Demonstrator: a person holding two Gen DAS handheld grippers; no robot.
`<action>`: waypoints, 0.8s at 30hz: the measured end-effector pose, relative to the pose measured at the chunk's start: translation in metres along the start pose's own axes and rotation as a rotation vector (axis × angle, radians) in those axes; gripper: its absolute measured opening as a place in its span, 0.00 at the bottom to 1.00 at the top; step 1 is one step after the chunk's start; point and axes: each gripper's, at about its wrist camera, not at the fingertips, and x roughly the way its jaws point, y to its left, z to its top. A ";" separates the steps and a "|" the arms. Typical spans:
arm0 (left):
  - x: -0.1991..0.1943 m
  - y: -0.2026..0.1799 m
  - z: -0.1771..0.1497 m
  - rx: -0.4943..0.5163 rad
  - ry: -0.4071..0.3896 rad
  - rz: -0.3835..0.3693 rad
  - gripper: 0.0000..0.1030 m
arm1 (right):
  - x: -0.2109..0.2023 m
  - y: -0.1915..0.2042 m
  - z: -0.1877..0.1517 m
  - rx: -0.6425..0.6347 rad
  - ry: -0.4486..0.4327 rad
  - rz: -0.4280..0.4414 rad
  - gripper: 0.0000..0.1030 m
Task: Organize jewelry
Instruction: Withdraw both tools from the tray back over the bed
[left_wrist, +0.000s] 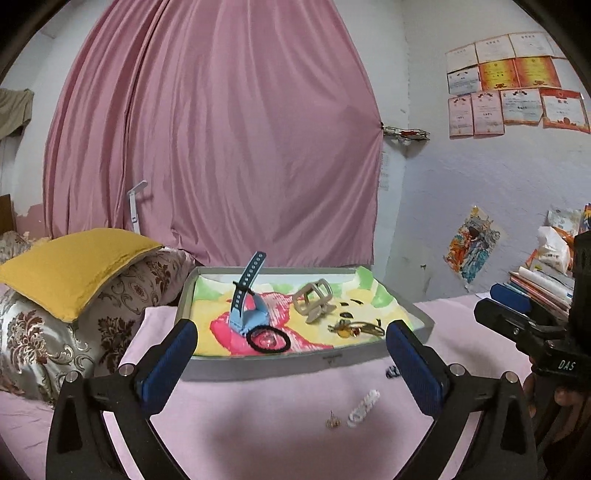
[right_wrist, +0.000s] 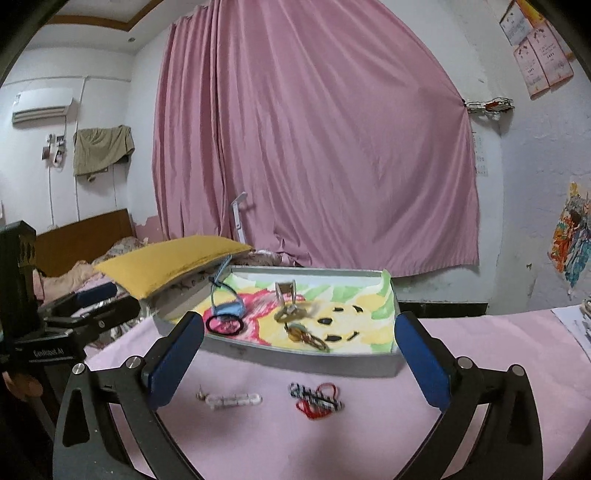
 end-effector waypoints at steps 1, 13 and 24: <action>-0.003 0.000 -0.002 0.002 0.008 -0.003 0.99 | -0.002 -0.002 -0.001 -0.003 0.004 -0.001 0.98; -0.002 -0.004 -0.024 0.093 0.152 -0.038 0.99 | 0.003 -0.008 -0.016 -0.052 0.172 -0.011 0.98; 0.031 -0.002 -0.042 0.034 0.357 -0.072 0.99 | 0.032 -0.010 -0.036 -0.048 0.389 0.010 0.98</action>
